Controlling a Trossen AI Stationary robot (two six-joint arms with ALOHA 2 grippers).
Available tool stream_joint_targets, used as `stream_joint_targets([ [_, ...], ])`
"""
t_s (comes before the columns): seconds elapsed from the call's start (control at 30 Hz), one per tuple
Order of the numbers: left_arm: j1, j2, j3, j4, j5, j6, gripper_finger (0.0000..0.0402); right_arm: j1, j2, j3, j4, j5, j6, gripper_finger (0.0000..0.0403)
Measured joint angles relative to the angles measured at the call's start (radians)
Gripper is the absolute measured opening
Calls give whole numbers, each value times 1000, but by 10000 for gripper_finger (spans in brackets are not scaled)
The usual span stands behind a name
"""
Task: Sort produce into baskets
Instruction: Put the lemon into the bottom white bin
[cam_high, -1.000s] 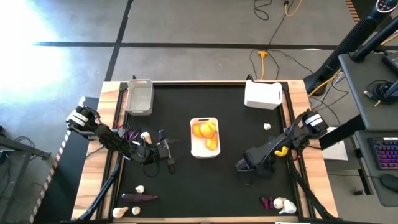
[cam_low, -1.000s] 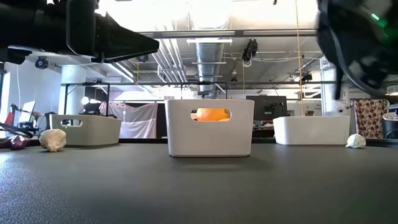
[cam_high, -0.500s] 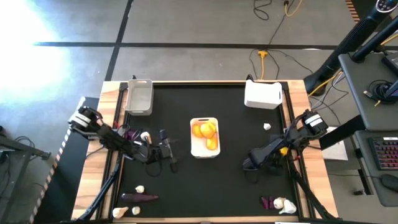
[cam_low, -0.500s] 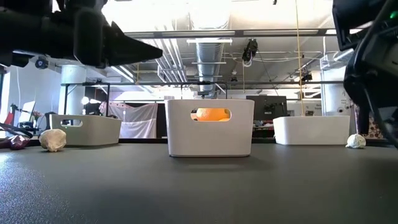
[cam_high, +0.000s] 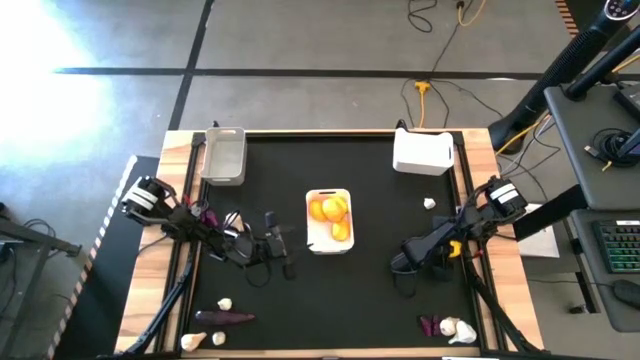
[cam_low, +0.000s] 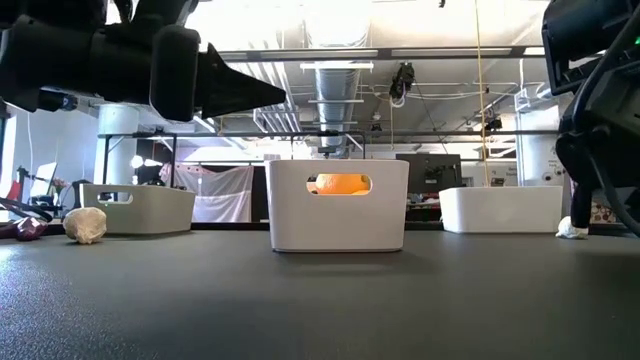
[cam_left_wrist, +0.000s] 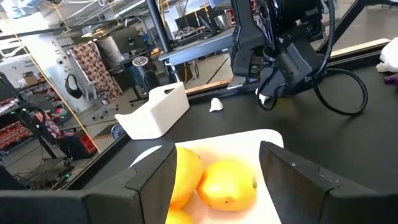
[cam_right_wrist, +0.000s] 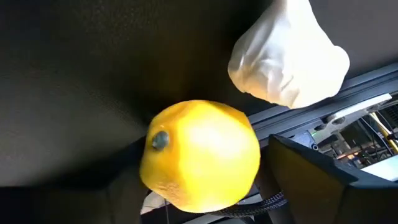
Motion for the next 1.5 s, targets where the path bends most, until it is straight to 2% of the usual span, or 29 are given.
stream_joint_targets([
  [0.23,0,1,4,-15,0,3,212,0,0,14,-2,-1,47,211],
  [0.37,0,1,4,-15,-1,11,212,0,0,64,-12,-1,62,197],
  [0.53,0,1,4,-15,-1,11,212,-7,0,219,-110,29,139,205],
  [0.7,1,0,3,-15,0,11,212,-27,0,465,-165,150,269,201],
  [0.83,6,0,3,-13,-1,11,212,-40,0,655,-50,380,331,202],
  [0.93,6,0,3,-13,-1,11,212,-48,0,756,91,562,279,206],
  [1.0,6,0,3,-13,-1,11,212,-62,0,791,207,625,222,206],
  [1.2,5,0,3,-13,-1,11,212,-127,8,786,517,632,73,205],
  [1.33,5,0,2,-13,-4,25,212,-176,54,772,553,629,44,206],
  [1.43,-6,-2,2,-36,-74,60,212,-202,98,768,548,605,41,206],
  [1.5,-18,-3,2,-59,-164,92,212,-216,129,768,553,559,38,206],
])
